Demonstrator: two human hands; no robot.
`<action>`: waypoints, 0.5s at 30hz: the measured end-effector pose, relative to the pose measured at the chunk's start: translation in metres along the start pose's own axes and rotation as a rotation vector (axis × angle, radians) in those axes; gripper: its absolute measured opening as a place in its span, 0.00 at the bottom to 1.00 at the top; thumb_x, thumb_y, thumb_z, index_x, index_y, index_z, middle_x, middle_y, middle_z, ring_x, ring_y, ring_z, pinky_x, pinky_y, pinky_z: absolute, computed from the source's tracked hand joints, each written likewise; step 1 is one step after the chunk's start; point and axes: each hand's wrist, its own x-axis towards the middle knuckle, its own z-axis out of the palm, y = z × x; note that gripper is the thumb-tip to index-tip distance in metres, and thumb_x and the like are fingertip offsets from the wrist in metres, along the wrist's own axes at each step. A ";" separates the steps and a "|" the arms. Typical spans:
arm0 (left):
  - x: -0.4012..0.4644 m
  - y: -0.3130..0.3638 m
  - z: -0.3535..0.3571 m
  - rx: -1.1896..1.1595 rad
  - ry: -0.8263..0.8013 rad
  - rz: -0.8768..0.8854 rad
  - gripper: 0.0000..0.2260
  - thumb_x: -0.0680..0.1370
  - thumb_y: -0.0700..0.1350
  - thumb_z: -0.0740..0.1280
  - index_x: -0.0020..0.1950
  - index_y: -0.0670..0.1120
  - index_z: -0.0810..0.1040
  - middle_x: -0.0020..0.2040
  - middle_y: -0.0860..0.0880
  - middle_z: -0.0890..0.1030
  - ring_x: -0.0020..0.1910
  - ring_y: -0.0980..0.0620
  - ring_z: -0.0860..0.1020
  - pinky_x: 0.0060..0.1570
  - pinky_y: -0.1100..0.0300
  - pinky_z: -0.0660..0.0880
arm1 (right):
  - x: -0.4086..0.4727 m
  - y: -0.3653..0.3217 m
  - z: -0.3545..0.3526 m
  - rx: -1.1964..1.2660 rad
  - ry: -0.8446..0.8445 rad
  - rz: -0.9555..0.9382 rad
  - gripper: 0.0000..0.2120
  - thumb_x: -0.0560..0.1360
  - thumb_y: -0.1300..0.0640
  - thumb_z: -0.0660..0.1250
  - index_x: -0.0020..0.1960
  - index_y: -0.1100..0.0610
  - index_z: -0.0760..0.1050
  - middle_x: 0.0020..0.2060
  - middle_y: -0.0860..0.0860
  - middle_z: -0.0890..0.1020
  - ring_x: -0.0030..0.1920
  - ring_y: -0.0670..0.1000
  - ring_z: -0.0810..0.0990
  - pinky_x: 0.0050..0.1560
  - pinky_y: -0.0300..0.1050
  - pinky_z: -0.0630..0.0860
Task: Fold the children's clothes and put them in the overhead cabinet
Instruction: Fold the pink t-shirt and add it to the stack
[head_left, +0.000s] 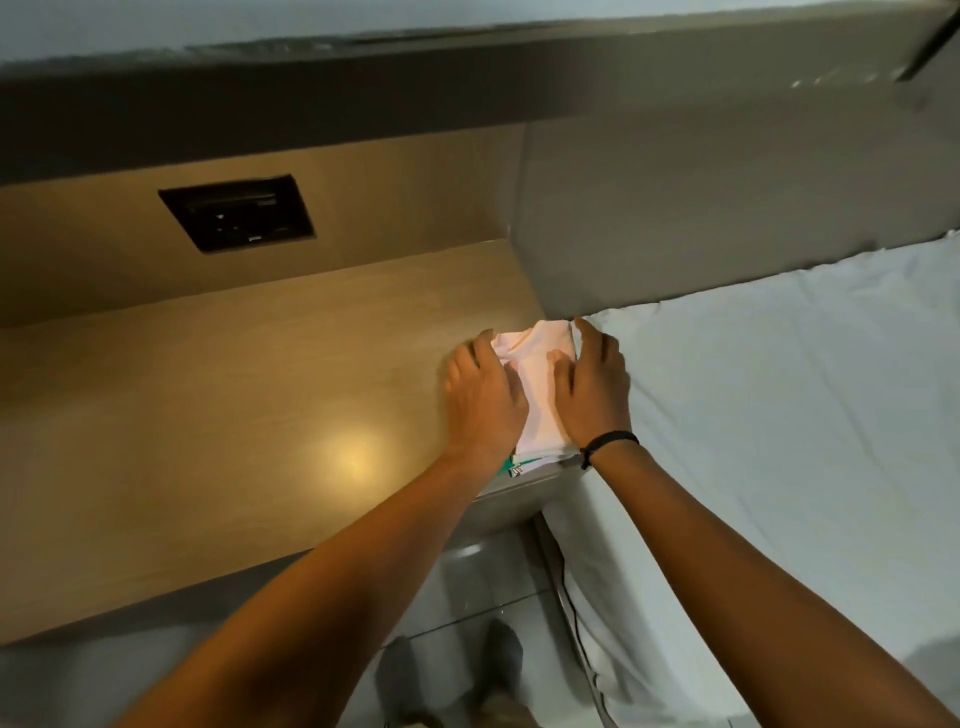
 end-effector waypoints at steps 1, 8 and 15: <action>-0.001 -0.003 0.000 0.092 0.019 0.076 0.22 0.84 0.49 0.62 0.78 0.46 0.66 0.73 0.42 0.73 0.71 0.41 0.72 0.68 0.46 0.72 | 0.001 0.001 -0.004 -0.072 0.024 -0.081 0.25 0.84 0.48 0.59 0.79 0.53 0.61 0.76 0.58 0.69 0.73 0.61 0.71 0.70 0.61 0.71; -0.008 -0.028 0.020 0.189 -0.233 0.173 0.29 0.86 0.54 0.48 0.86 0.46 0.54 0.86 0.45 0.58 0.85 0.42 0.55 0.81 0.41 0.58 | 0.004 0.018 0.021 -0.087 -0.302 -0.211 0.30 0.87 0.48 0.50 0.84 0.55 0.44 0.84 0.53 0.50 0.82 0.55 0.54 0.79 0.56 0.62; -0.019 -0.017 0.015 0.039 -0.195 -0.047 0.30 0.86 0.57 0.53 0.86 0.48 0.52 0.85 0.40 0.57 0.84 0.39 0.53 0.82 0.41 0.52 | 0.006 0.025 0.013 0.166 -0.331 0.023 0.34 0.85 0.42 0.54 0.84 0.49 0.41 0.83 0.51 0.53 0.78 0.58 0.65 0.74 0.59 0.70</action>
